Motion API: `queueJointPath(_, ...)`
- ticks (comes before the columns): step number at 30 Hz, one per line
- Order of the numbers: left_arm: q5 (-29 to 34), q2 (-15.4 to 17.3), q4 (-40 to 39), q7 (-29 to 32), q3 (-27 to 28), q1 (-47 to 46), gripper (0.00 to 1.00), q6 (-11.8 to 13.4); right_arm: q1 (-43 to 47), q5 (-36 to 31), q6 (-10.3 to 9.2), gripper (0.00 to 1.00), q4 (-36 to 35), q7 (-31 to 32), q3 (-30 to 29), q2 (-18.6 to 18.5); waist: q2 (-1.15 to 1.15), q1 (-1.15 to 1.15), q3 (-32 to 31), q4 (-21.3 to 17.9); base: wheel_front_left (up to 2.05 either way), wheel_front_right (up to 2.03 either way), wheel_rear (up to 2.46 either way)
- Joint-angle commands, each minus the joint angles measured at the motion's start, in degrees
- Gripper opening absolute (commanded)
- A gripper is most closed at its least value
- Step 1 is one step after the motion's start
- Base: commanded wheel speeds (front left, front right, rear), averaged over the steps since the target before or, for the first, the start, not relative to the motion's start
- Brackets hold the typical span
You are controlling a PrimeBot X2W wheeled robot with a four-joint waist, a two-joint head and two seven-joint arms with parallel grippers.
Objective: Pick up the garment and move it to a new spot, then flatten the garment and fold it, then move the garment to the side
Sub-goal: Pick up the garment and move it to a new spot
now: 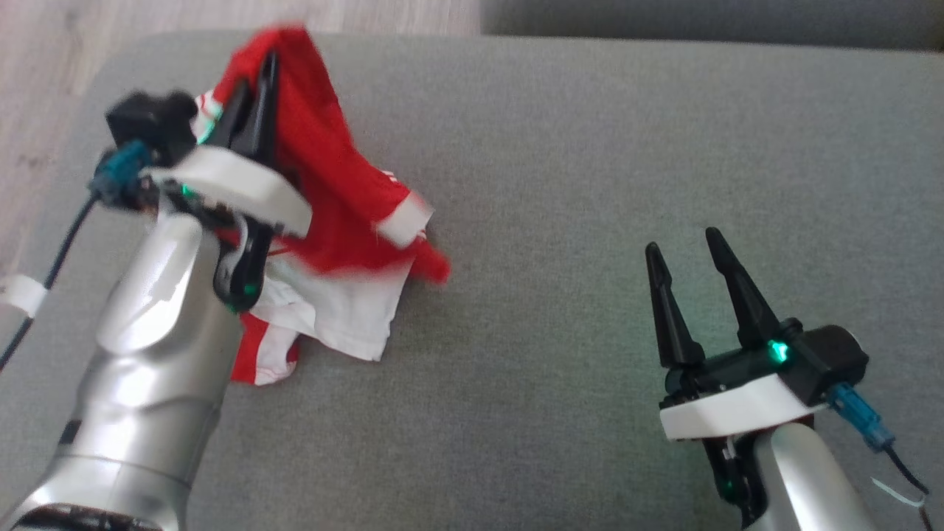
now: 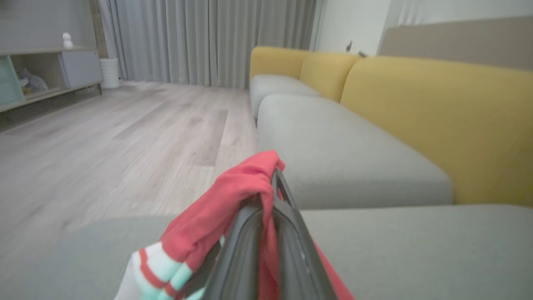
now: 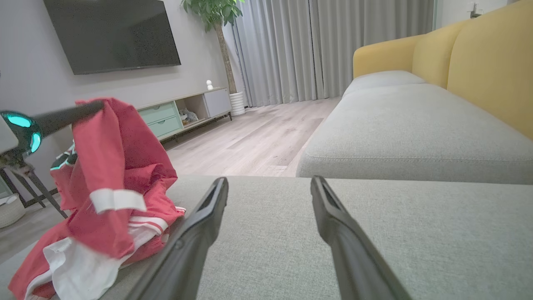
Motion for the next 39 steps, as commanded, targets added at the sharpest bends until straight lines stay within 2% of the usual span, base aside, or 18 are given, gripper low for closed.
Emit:
queueJointPath(1, -0.93, 2.46, -4.24, -1.29, 1.27, -4.08, 0.00, 0.09, 0.22, 0.48, -0.04, 1.00, -1.58, -0.61, 1.52, -0.21, 0.00, 0.01, -1.84, 0.25, 0.00, 0.00, 0.00)
queueJointPath(7, -2.72, 2.63, -17.42, -0.63, 0.57, -3.63, 0.00, 0.65, 1.39, 1.76, -0.04, 1.00, -1.70, -0.61, 1.24, -0.21, 0.00, 0.01, -5.44, -1.52, 0.00, 0.00, 0.00)
queueJointPath(14, -2.53, 2.15, -30.77, 3.07, -0.28, -2.09, 0.00, 3.83, 1.64, 2.94, -0.04, 1.00, -2.16, -0.61, 0.73, -0.21, 0.00, 0.01, -6.89, -6.32, 0.00, 0.00, 0.00)
queueJointPath(19, -2.54, 1.26, -36.51, 6.21, -1.11, -0.86, 0.00, 6.51, 1.39, 3.80, -0.04, 1.00, -2.68, -0.61, 1.11, -0.21, 0.00, 0.01, -6.68, -10.94, 0.00, 0.00, 0.00)
queueJointPath(25, -1.84, -0.06, -36.86, 7.32, -1.45, -1.50, 0.00, 9.23, 0.14, 4.76, -0.04, 1.00, -3.75, -0.61, 2.35, -0.21, 0.00, 0.01, -4.69, -17.57, 0.00, 0.00, 0.00)
queueJointPath(34, -0.20, -3.91, -30.35, 7.65, -5.67, -4.76, 0.00, 9.83, -2.15, 7.90, -0.04, 1.00, -6.35, -0.61, 4.43, -0.21, 0.00, 0.01, 1.59, -27.79, 0.00, 0.00, 0.00)
queueJointPath(35, 0.01, -4.30, -29.18, 7.47, -6.19, -5.03, 0.05, 9.91, -2.37, 8.24, -0.04, 1.00, -6.52, -0.61, 4.76, -0.21, 0.00, 0.01, 2.31, -28.79, 0.00, 0.00, 0.00)
queueJointPath(36, 0.12, -4.70, -27.79, 7.27, -6.64, -5.19, 0.73, 10.09, -2.53, 8.60, -0.04, 1.00, -6.65, -0.61, 5.00, -0.21, 0.00, 0.01, 2.89, -29.63, 0.00, 0.00, 0.00)
queueJointPath(37, 0.23, -5.04, -26.23, 7.27, -7.37, -5.32, 1.00, 9.94, -2.65, 8.88, -0.04, 1.00, -6.76, -0.61, 5.15, -0.21, 0.00, 0.01, 3.33, -30.26, 0.00, 0.00, 0.00)
queueJointPath(39, 0.31, -5.54, -23.28, 7.83, -9.37, -5.50, 1.00, 8.79, -2.84, 9.46, -0.04, 1.00, -6.98, -0.61, 5.48, -0.21, 0.00, 0.01, 4.17, -31.37, 0.00, 0.00, 0.00)
